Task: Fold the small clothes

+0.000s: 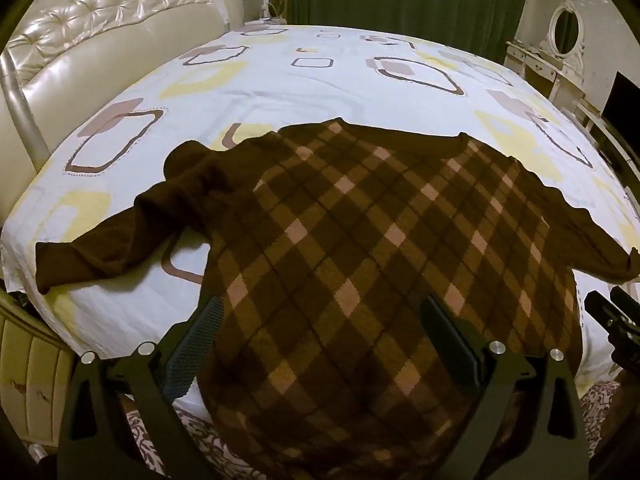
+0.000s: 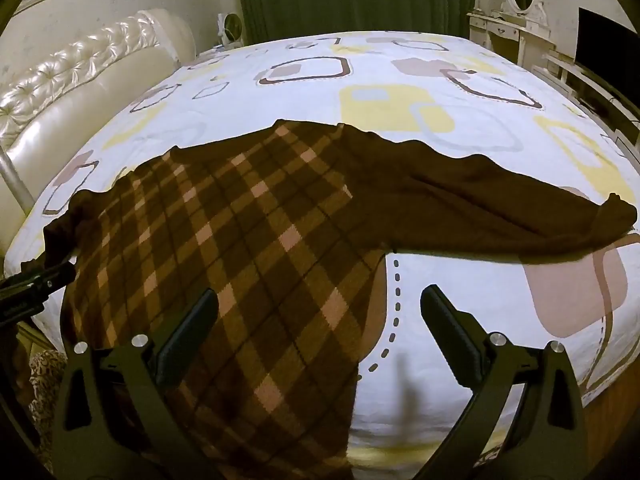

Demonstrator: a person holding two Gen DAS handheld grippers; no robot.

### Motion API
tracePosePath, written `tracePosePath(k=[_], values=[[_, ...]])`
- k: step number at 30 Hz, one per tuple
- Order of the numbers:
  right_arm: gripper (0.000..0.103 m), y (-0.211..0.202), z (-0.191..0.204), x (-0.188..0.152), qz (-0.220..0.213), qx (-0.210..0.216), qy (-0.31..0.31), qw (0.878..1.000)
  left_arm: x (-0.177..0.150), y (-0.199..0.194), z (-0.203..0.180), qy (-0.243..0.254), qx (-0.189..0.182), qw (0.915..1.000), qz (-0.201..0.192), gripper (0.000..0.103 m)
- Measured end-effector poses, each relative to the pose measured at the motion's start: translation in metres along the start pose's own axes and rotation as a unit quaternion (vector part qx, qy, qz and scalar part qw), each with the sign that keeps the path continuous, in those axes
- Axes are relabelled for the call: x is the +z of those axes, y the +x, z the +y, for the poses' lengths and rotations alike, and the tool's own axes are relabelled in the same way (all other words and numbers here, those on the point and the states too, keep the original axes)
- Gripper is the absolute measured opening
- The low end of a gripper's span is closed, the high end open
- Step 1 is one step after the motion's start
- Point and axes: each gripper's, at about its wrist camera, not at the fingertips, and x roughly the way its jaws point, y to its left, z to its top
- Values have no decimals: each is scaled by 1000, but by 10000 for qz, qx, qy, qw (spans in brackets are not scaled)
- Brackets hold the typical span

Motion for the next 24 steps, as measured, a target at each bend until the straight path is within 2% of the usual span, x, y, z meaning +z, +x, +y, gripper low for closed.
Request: tracePosePath(k=[24], values=[[101,2,0,-3,38,-7,-18,10000,2,-7,-2,-38,-37,10000,-77,98]])
